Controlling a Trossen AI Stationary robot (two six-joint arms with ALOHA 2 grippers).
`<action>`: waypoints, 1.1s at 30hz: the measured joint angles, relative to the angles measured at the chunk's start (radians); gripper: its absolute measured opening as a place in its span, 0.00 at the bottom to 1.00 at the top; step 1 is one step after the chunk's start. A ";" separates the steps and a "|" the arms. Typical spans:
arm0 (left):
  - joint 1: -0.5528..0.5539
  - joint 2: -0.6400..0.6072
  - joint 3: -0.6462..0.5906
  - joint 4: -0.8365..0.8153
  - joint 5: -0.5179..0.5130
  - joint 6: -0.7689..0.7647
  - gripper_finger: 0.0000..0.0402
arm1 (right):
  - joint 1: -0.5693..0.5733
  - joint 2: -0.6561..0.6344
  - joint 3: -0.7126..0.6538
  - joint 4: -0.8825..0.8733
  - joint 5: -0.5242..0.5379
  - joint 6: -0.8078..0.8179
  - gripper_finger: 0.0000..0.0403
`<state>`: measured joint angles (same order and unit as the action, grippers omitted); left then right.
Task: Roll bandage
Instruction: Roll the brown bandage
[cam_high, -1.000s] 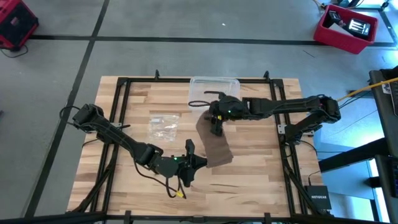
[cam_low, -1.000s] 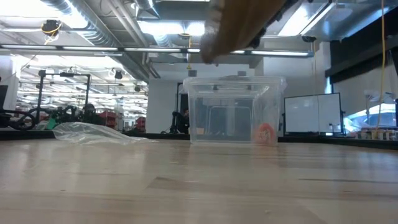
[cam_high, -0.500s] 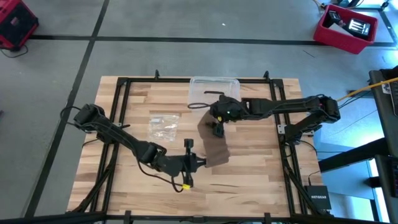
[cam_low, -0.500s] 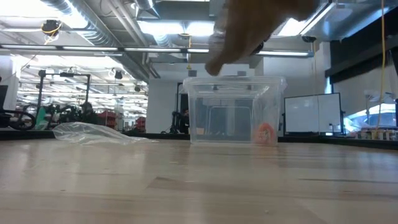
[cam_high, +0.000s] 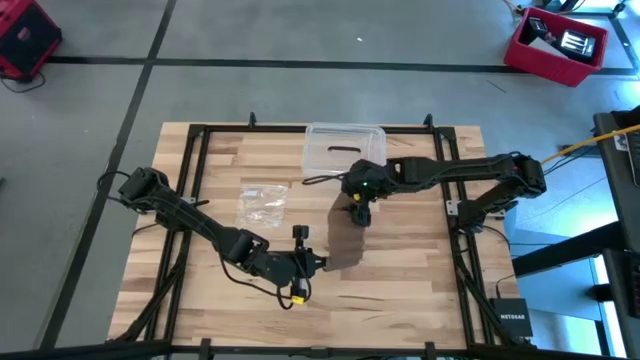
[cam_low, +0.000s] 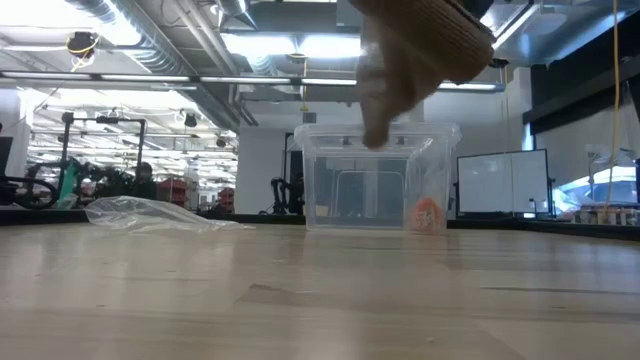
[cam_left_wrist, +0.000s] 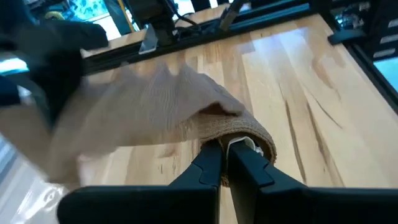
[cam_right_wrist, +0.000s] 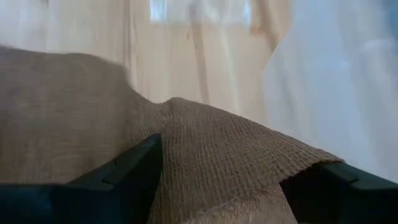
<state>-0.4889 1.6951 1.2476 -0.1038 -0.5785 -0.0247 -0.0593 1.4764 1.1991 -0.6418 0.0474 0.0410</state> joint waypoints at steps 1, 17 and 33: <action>0.003 0.000 0.000 -0.003 0.000 -0.006 0.01 | 0.000 -0.008 0.015 0.002 0.010 -0.001 0.74; 0.008 0.000 0.001 -0.026 0.001 -0.065 0.01 | 0.001 0.049 0.002 0.016 -0.036 0.007 0.74; 0.019 0.067 0.000 -0.038 0.010 -0.090 0.01 | 0.013 0.015 -0.002 0.118 -0.043 0.082 0.74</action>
<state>-0.4698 1.7618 1.2480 -0.1421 -0.5686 -0.1145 -0.0463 1.4918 1.1976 -0.5235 0.0044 0.1234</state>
